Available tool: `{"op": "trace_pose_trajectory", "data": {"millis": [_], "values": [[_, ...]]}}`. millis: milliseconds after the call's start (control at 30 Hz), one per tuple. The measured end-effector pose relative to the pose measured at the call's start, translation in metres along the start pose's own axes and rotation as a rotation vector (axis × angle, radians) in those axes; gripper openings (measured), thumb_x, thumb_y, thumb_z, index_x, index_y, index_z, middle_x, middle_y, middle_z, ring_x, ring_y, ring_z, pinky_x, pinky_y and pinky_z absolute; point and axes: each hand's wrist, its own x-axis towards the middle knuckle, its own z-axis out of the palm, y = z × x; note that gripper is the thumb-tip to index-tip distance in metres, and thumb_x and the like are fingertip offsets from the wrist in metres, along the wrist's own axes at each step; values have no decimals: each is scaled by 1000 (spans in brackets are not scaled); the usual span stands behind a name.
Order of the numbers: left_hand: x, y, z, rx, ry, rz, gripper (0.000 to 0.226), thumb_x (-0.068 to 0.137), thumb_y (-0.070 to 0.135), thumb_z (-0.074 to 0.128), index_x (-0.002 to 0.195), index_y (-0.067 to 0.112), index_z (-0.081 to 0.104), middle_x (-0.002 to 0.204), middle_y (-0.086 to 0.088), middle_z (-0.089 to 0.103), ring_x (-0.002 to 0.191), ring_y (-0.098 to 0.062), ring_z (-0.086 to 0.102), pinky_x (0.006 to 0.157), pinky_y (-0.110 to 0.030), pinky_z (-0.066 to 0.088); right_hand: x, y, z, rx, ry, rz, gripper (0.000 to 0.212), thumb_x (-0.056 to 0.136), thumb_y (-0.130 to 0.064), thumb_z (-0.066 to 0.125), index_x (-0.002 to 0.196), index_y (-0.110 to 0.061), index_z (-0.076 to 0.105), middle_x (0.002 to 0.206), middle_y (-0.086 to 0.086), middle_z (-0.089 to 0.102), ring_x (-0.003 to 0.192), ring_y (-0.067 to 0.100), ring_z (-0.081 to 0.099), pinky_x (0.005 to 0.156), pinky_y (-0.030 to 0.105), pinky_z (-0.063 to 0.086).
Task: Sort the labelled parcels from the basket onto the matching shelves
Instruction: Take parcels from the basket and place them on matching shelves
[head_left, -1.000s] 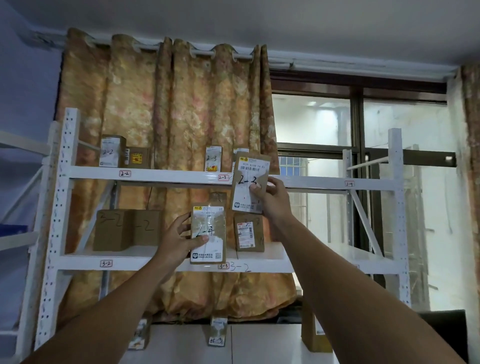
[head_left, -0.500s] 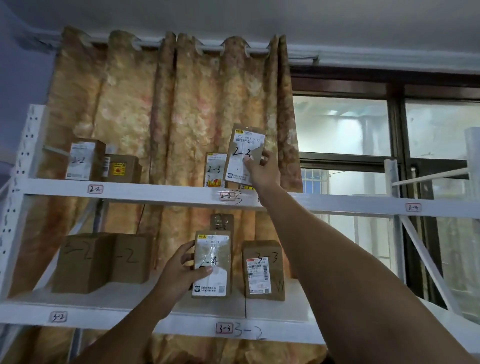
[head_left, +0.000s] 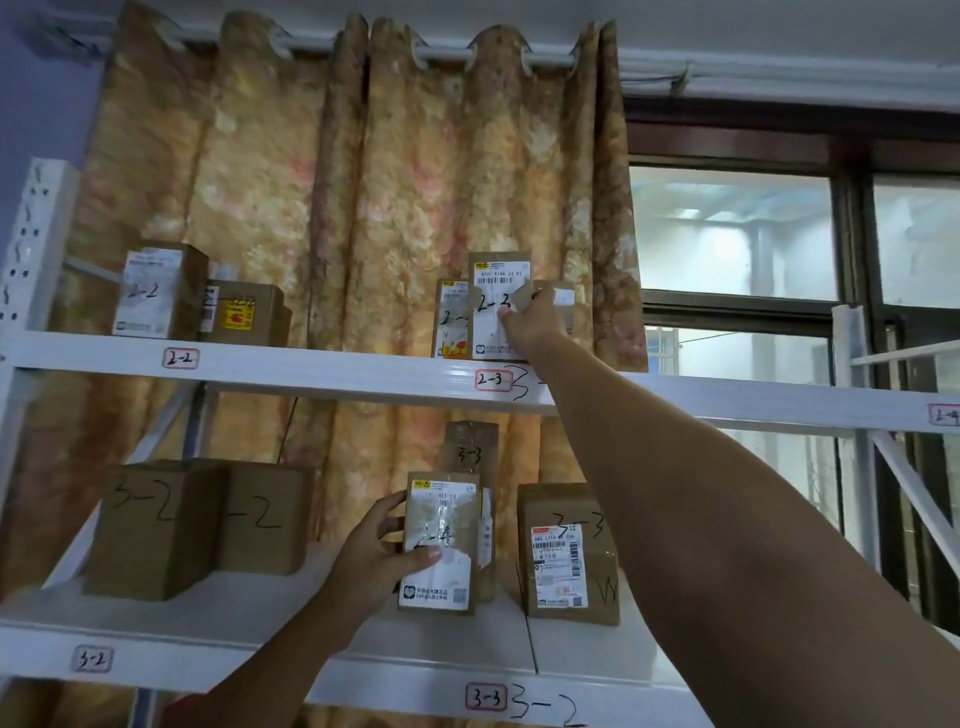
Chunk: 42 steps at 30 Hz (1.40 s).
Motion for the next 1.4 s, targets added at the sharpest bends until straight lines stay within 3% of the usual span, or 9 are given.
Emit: {"op": "trace_pose_trajectory", "data": {"millis": [300,433,567,767,933,1000,1133,1233,1400], "values": [[8,-6,5,-20,-22,-6,72,77,-2,84,136,28,55,117,-13,66,92,-26,76,72,-49,64,8,9,9,-131,5,15,57,104,-35,55,147,-4,32,139,19,54,126,40,56,102,53,50],[5,-6,8,-34,-24,-6,71,78,-3,83,137,25,54,116,-14,66,88,-22,76,69,-45,64,6,8,6,-183,3,18,58,100,-26,62,147,-3,35,137,18,56,123,38,58,98,49,54],[5,-6,10,-43,-24,-22,75,77,0,84,140,24,53,116,-12,66,94,-28,75,77,-51,63,3,9,2,-208,-23,27,63,97,-17,60,152,-4,32,141,16,54,126,35,56,96,43,53],[4,-5,12,-57,-37,-25,72,77,-1,84,136,28,54,116,-11,66,94,-28,75,78,-53,62,-9,17,-5,-154,-27,12,59,95,-17,60,148,-4,37,134,15,59,119,34,60,100,48,54],[-1,-1,36,-83,-56,-42,67,77,-1,84,131,28,57,116,-9,67,94,-27,75,77,-48,63,-55,43,-34,-113,86,-224,44,95,-26,64,135,-11,54,132,7,60,117,25,59,98,44,50],[-5,6,54,-94,-54,-24,61,77,0,85,123,30,59,114,-6,69,92,-21,74,72,-40,62,-79,63,-53,-82,106,-281,28,95,-28,66,119,-15,61,117,0,64,103,19,62,92,41,52],[-12,32,109,-147,-78,18,53,77,-2,83,116,28,63,99,6,76,81,-12,75,58,-30,60,-116,107,-106,-66,-131,-155,28,92,-40,71,102,-15,65,100,1,69,89,17,65,77,36,53],[-16,53,160,-154,-101,24,59,76,0,84,122,26,59,110,6,72,89,-16,75,58,-34,61,-133,134,-163,-20,-411,22,44,88,-51,74,112,-16,63,110,6,71,100,25,71,86,43,62],[-37,81,253,-150,-97,75,61,78,2,84,127,25,57,110,3,70,86,-18,75,59,-36,62,-154,168,-266,16,-566,103,21,87,-24,81,97,-17,64,102,6,77,97,25,74,87,41,62]]}}
